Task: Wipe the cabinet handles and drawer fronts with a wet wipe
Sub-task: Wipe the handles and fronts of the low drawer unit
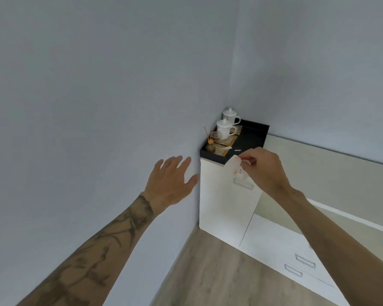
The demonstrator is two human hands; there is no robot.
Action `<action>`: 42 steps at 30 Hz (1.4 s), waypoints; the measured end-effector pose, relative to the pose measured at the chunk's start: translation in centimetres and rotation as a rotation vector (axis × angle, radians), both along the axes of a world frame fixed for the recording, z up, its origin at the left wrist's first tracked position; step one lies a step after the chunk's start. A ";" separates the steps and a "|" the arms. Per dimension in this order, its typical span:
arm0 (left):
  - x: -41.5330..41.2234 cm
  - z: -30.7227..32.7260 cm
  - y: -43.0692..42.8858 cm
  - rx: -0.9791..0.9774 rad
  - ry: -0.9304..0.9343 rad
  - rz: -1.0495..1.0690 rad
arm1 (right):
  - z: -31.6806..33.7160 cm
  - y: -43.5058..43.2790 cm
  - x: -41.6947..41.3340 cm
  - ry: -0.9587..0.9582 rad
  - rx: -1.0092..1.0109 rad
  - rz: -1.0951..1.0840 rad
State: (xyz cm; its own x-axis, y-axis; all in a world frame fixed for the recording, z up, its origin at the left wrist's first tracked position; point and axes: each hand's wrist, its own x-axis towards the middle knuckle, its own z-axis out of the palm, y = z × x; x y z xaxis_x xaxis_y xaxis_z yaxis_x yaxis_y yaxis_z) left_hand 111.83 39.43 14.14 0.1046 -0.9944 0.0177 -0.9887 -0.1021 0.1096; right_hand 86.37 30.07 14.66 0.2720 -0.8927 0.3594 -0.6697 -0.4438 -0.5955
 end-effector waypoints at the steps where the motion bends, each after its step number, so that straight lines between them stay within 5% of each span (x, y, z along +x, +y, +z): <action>1: -0.2 0.9 2.3 -0.009 -0.004 0.041 | 0.7 1.1 0.3 -0.013 -0.014 0.053; 9: -1.4 7.3 23.6 -0.024 -0.055 0.367 | 6.6 13.9 5.0 -0.025 -0.056 0.470; 17: -0.9 11.4 50.5 -0.107 -0.079 0.744 | 11.9 35.4 13.7 -0.042 -0.085 0.870; 25: -5.3 12.3 86.3 -0.141 -0.107 1.160 | 13.6 68.9 19.0 -0.011 -0.142 1.272; 42: -26.9 11.4 152.6 -0.090 -0.131 1.891 | 12.3 142.0 14.6 -0.066 -0.131 2.020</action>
